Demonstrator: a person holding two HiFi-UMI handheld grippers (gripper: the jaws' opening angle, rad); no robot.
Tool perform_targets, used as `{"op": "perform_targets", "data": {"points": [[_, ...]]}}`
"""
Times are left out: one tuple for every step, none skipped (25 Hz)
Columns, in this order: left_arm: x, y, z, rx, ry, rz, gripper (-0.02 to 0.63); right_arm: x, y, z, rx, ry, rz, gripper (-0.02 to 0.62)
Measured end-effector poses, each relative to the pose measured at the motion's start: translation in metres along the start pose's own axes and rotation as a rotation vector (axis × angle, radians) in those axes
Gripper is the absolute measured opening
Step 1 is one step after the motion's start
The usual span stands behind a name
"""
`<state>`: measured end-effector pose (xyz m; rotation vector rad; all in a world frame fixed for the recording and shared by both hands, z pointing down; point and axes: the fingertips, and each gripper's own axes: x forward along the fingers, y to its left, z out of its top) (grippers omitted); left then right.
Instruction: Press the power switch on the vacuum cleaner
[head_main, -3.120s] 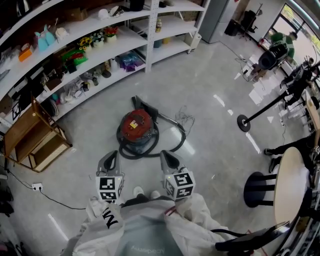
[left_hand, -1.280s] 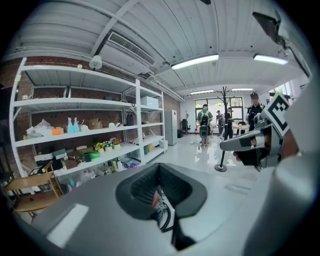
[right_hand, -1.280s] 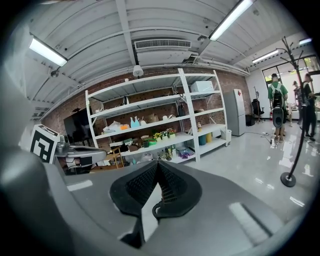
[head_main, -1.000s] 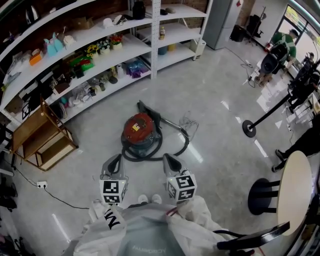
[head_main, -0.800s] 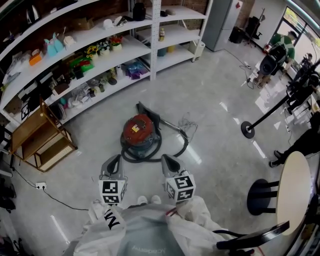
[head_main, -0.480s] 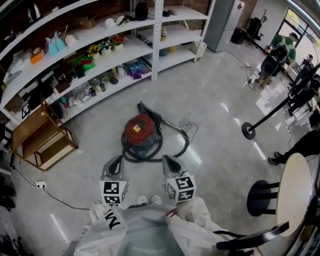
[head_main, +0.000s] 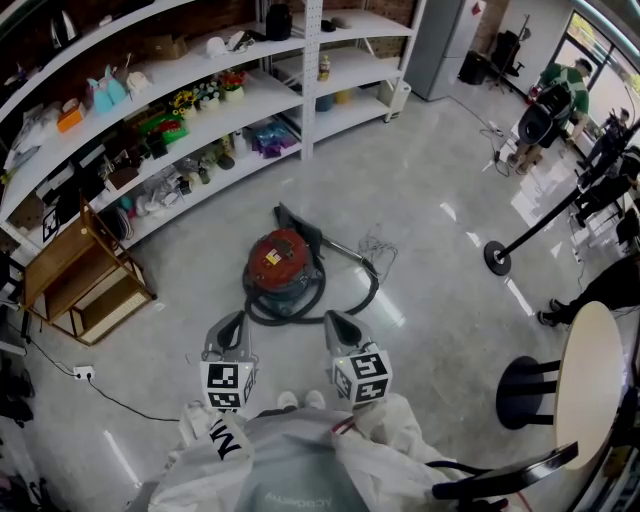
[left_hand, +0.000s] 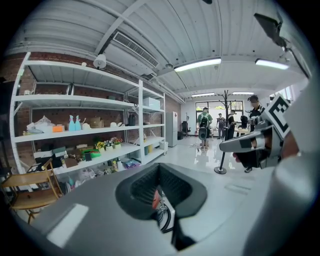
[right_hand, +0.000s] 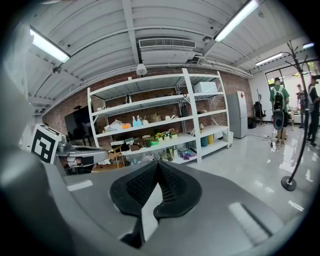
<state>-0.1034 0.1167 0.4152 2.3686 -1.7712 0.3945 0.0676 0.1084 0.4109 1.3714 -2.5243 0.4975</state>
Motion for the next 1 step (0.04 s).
{"op": "perform_targets", "data": {"points": [[0.0004, -0.0001, 0.0007, 0.001, 0.0, -0.002, 0.0, 0.0003, 0.0, 0.0005, 0.0, 0.001, 0.0, -0.002]]}}
